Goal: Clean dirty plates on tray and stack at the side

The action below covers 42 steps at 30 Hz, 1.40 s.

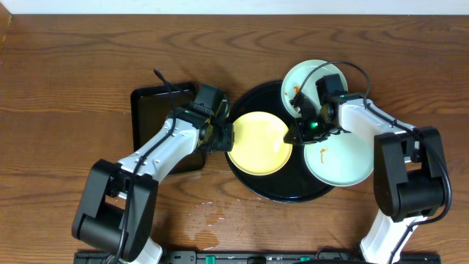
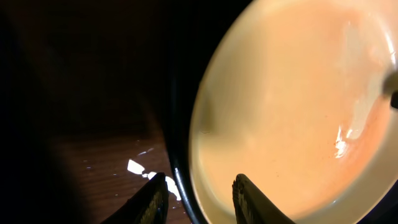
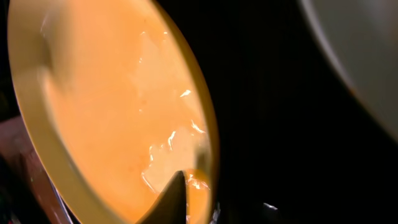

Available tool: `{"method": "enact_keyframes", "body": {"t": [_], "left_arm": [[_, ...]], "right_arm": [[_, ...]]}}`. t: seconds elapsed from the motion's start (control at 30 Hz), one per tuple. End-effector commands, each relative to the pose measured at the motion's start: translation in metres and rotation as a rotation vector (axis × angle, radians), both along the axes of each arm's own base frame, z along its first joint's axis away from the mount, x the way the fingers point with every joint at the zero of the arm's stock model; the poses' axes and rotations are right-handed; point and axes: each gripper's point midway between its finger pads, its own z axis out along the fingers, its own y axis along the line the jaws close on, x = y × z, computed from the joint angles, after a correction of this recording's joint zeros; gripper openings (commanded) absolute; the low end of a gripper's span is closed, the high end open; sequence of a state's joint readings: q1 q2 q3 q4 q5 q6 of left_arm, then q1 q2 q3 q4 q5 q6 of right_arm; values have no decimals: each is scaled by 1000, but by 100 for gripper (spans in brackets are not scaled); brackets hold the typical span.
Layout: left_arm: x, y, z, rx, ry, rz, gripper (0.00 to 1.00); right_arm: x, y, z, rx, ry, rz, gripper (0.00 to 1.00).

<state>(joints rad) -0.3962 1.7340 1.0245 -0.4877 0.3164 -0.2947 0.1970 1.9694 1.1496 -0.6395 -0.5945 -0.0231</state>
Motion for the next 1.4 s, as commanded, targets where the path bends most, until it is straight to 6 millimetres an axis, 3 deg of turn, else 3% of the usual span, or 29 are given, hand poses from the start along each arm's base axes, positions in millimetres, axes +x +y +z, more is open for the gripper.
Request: {"method": "enact_keyframes", "body": {"t": [0.0,0.2,0.3,0.37,0.67,0.83,1.07,1.37], "left_arm": [[2,-7,2,-15,-2,-10,36],[2,-7,2,-15,-2,-10,36],[3,-7,4,-18,-8,-6,36],[6,-5,10,-23,-17,0,43],[17,21,67,-59,-122,78,52],[17,48,83,-55,-137,149,52],[12,87,79,-17,-86,223,52],[7,122,74,1,-33,318,51]], "right_arm": [[-1,3,-2,56,27,1,5],[6,1,12,54,-12,-16,1],[15,-14,21,-40,-54,-77,1],[22,-23,32,-98,-104,-108,1],[39,-49,105,-232,-349,-219,1],[39,-57,127,-408,-466,-262,1],[30,-48,144,-710,-639,-233,1],[8,-14,181,-929,-888,-177,1]]}}
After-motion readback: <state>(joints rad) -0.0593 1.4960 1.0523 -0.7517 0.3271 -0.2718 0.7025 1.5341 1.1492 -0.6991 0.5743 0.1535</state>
